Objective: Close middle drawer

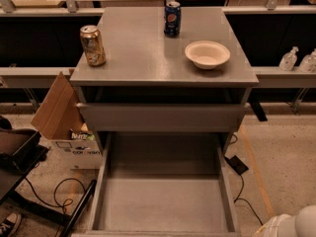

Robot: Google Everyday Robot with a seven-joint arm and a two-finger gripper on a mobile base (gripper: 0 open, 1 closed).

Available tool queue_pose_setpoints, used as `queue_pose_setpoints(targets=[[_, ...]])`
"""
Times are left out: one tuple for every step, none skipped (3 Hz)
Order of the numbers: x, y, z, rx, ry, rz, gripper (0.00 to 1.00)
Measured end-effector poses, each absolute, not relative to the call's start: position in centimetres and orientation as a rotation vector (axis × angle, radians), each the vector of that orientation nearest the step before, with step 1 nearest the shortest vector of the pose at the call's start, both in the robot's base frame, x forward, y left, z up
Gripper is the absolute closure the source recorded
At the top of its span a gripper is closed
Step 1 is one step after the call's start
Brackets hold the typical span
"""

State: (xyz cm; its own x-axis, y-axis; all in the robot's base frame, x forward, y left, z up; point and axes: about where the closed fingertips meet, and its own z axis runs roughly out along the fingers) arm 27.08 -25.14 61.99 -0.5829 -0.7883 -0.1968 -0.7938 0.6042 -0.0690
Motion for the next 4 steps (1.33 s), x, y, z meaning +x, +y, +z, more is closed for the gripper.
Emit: queue_pose_setpoints(targets=[[25.3, -23.4, 57.2, -1.335, 2.622, 0.144, 1.00], [24.8, -22.5, 51.5, -1.292, 2.575, 0.293, 1.00], [26.4, -21.0, 47.1, -1.328, 2.479, 0.425, 1.00], [28.3, -19.0, 42.8, -1.345, 2.410, 0.563, 1.00]])
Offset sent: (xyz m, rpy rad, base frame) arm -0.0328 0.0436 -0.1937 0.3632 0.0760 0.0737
